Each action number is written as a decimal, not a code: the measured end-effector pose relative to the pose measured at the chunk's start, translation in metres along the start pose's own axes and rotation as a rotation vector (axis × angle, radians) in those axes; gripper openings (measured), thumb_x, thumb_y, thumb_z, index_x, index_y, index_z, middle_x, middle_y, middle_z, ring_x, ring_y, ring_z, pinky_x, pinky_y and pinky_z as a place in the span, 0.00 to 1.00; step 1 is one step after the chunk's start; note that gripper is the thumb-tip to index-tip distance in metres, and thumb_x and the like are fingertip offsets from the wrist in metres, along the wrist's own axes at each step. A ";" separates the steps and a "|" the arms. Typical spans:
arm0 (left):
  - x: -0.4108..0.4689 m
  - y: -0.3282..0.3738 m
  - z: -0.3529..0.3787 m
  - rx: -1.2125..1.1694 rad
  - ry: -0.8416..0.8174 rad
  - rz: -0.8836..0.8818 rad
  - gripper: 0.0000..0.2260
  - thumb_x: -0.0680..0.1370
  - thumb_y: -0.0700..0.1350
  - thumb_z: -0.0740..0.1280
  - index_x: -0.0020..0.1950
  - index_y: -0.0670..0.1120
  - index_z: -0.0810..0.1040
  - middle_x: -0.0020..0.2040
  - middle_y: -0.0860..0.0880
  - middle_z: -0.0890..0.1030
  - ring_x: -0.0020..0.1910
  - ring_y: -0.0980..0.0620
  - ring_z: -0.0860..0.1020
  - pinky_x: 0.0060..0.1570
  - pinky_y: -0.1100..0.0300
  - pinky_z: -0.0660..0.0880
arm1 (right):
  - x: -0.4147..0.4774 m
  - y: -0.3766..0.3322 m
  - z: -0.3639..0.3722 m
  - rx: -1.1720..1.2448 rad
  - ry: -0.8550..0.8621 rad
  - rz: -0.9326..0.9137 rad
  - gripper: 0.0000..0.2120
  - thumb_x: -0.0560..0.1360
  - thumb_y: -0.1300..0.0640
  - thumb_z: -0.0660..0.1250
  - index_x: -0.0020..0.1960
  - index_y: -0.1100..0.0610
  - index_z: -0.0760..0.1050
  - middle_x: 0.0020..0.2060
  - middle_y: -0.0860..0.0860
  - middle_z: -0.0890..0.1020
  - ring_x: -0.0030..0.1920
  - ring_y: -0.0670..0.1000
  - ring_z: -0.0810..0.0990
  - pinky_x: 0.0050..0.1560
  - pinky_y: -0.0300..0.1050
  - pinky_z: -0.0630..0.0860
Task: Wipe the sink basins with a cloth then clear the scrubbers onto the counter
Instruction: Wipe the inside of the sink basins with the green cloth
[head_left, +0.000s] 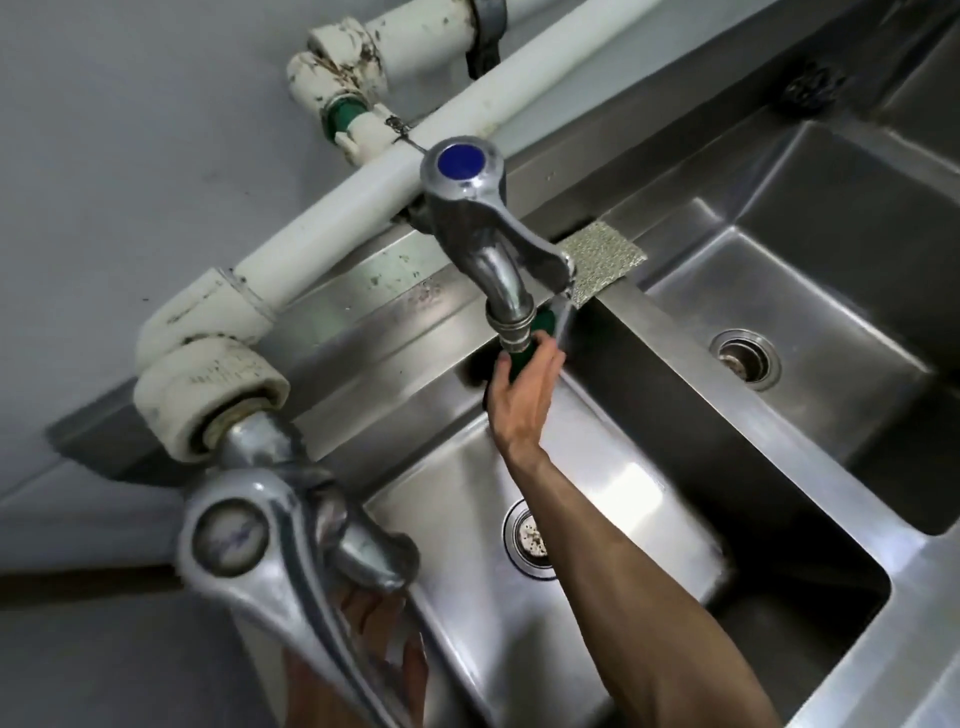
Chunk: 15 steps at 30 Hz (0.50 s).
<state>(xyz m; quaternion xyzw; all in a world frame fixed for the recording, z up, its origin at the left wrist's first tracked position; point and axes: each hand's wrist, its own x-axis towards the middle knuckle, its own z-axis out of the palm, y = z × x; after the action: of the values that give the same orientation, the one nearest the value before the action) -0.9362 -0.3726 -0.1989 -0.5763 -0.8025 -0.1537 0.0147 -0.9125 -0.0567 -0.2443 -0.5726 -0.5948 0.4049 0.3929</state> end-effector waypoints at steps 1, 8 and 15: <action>0.001 -0.001 0.002 0.055 0.045 -0.019 0.17 0.79 0.54 0.61 0.56 0.49 0.85 0.60 0.52 0.84 0.60 0.54 0.77 0.70 0.52 0.66 | -0.014 0.001 0.003 -0.014 -0.046 -0.011 0.18 0.80 0.57 0.64 0.68 0.57 0.65 0.60 0.54 0.69 0.58 0.53 0.72 0.61 0.51 0.73; 0.001 0.018 -0.005 0.054 0.145 -0.109 0.13 0.76 0.50 0.66 0.52 0.44 0.87 0.56 0.45 0.86 0.60 0.45 0.80 0.57 0.41 0.74 | -0.106 -0.009 0.023 0.008 -0.354 -0.149 0.15 0.79 0.59 0.67 0.63 0.54 0.67 0.59 0.51 0.68 0.57 0.52 0.73 0.62 0.45 0.71; -0.003 0.021 -0.007 0.052 0.115 -0.172 0.13 0.77 0.51 0.67 0.55 0.46 0.85 0.59 0.47 0.84 0.63 0.42 0.81 0.61 0.40 0.72 | -0.037 0.007 -0.027 -0.027 -0.168 -0.204 0.16 0.72 0.69 0.64 0.59 0.61 0.72 0.54 0.56 0.71 0.54 0.48 0.70 0.62 0.48 0.70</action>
<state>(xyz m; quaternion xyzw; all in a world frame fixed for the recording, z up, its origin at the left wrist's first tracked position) -0.9169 -0.3713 -0.1876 -0.4947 -0.8507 -0.1665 0.0626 -0.8834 -0.0923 -0.2414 -0.4784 -0.6860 0.4015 0.3733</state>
